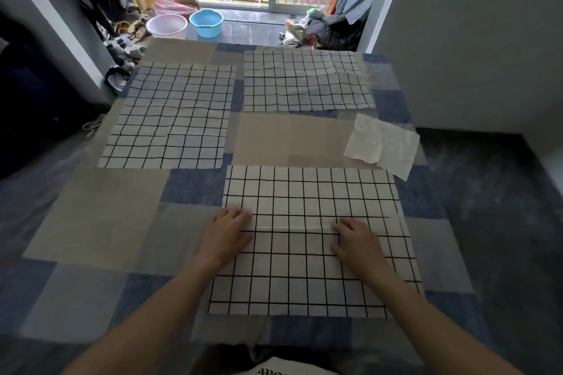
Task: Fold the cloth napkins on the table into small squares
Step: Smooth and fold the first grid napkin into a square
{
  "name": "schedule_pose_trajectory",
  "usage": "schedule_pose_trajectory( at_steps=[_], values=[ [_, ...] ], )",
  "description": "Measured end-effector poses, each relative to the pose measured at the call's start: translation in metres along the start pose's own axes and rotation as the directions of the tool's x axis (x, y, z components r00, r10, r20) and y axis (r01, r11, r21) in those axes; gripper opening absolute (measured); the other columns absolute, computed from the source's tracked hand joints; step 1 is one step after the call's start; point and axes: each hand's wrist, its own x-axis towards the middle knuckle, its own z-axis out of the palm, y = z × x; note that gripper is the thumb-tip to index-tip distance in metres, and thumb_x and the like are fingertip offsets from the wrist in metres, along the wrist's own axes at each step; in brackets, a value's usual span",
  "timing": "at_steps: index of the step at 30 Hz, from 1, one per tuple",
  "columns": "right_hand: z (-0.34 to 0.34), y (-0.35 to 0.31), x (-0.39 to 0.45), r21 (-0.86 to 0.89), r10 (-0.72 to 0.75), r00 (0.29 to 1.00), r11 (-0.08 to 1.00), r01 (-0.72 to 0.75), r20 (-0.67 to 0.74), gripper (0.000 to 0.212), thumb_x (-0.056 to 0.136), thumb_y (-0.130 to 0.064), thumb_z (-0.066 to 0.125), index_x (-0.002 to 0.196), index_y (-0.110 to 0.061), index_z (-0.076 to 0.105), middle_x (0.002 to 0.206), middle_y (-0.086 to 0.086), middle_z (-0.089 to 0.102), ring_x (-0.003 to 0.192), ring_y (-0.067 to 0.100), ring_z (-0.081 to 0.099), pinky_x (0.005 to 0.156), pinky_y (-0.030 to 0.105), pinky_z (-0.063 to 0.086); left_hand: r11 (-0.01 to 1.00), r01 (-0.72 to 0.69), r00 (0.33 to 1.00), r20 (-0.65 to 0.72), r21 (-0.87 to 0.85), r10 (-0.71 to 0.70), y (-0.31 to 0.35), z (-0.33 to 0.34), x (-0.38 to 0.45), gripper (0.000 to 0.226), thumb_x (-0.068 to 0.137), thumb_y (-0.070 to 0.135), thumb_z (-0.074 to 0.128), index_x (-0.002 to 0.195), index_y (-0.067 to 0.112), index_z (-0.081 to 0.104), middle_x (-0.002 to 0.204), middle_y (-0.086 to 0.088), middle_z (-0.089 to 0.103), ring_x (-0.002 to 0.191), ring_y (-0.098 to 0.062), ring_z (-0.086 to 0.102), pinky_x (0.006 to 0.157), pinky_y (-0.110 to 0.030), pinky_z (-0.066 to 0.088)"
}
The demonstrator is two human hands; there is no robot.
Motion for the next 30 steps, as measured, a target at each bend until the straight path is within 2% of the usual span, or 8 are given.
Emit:
schedule_pose_trajectory(
  at_steps=[4, 8, 13, 16, 21, 24, 27, 30],
  values=[
    [-0.003, -0.002, 0.009, 0.088, 0.051, 0.999, 0.995, -0.051, 0.006, 0.035, 0.082, -0.038, 0.067, 0.115, -0.027, 0.059, 0.122, -0.007, 0.050, 0.116, 0.014, 0.046, 0.092, 0.035, 0.046, 1.000, -0.001, 1.000, -0.023, 0.018, 0.002, 0.002, -0.008, 0.003, 0.015, 0.089, 0.031, 0.063, 0.103, 0.026, 0.062, 0.107, 0.008, 0.057, 0.105, -0.015, 0.050, 0.089, -0.029, 0.042],
    [-0.009, -0.004, 0.014, 0.103, 0.048, 0.998, 0.993, -0.052, 0.048, 0.037, 0.082, -0.036, 0.069, 0.115, -0.025, 0.057, 0.113, -0.006, 0.049, 0.108, 0.013, 0.050, 0.088, 0.030, 0.047, 0.999, -0.034, 0.999, -0.024, 0.030, 0.034, 0.005, -0.013, 0.001, 0.002, 0.091, 0.028, 0.060, 0.091, 0.027, 0.061, 0.099, 0.010, 0.058, 0.097, -0.010, 0.049, 0.090, -0.031, 0.045],
    [-0.022, -0.033, 0.018, 0.042, -0.149, 0.988, 0.988, 0.150, -0.026, 0.063, 0.078, -0.050, 0.069, 0.134, -0.030, 0.048, 0.126, -0.004, 0.045, 0.119, 0.014, 0.040, 0.100, 0.031, 0.035, 0.966, -0.257, 0.963, -0.082, -0.018, 0.255, 0.014, -0.033, 0.003, 0.003, 0.087, 0.034, 0.057, 0.088, 0.036, 0.055, 0.097, 0.022, 0.056, 0.097, 0.001, 0.044, 0.087, -0.024, 0.044],
    [-0.029, -0.067, 0.025, 0.049, -0.284, 0.958, 0.957, 0.285, -0.033, 0.060, 0.080, -0.056, 0.063, 0.134, -0.033, 0.050, 0.132, -0.006, 0.045, 0.126, 0.014, 0.037, 0.104, 0.035, 0.029, 0.915, -0.402, 0.913, -0.092, -0.039, 0.397, 0.032, -0.055, 0.010, 0.002, 0.088, 0.031, 0.058, 0.089, 0.032, 0.057, 0.094, 0.020, 0.059, 0.093, 0.000, 0.046, 0.085, -0.019, 0.039],
    [-0.032, -0.102, 0.035, 0.059, -0.462, 0.881, 0.881, 0.469, -0.102, 0.041, 0.083, -0.052, 0.059, 0.113, -0.024, 0.065, 0.116, -0.006, 0.059, 0.112, 0.016, 0.051, 0.097, 0.039, 0.041, 0.883, -0.469, 0.875, -0.129, 0.014, 0.467, 0.044, -0.086, 0.017, 0.003, 0.087, 0.030, 0.061, 0.087, 0.029, 0.058, 0.079, 0.013, 0.064, 0.079, -0.006, 0.057, 0.080, -0.027, 0.046],
    [-0.038, -0.102, 0.042, 0.096, -0.446, 0.876, 0.879, 0.467, -0.182, 0.021, 0.087, -0.042, 0.059, 0.094, -0.024, 0.067, 0.099, -0.008, 0.064, 0.098, 0.014, 0.057, 0.087, 0.040, 0.048, 0.868, -0.492, 0.858, -0.131, 0.063, 0.496, 0.041, -0.105, 0.020, 0.011, 0.090, 0.038, 0.054, 0.088, 0.029, 0.061, 0.068, 0.010, 0.060, 0.064, -0.009, 0.057, 0.075, -0.027, 0.049],
    [-0.055, -0.096, 0.046, 0.182, -0.420, 0.887, 0.873, 0.453, -0.192, 0.021, 0.087, -0.041, 0.062, 0.086, -0.021, 0.067, 0.090, -0.009, 0.064, 0.087, 0.010, 0.056, 0.080, 0.033, 0.049, 0.857, -0.511, 0.847, -0.129, 0.069, 0.515, 0.036, -0.122, 0.020, 0.011, 0.089, 0.040, 0.062, 0.089, 0.030, 0.066, 0.068, 0.011, 0.063, 0.063, -0.007, 0.059, 0.077, -0.023, 0.045],
    [-0.078, -0.101, 0.044, 0.279, -0.457, 0.872, 0.826, 0.490, -0.177, 0.017, 0.085, -0.035, 0.068, 0.079, -0.020, 0.063, 0.084, -0.011, 0.058, 0.078, 0.003, 0.047, 0.072, 0.014, 0.041, 0.868, -0.496, 0.861, -0.114, 0.028, 0.496, 0.040, -0.137, 0.018, 0.024, 0.089, 0.049, 0.053, 0.090, 0.032, 0.069, 0.072, 0.013, 0.064, 0.067, -0.003, 0.058, 0.073, -0.018, 0.041]
  ],
)
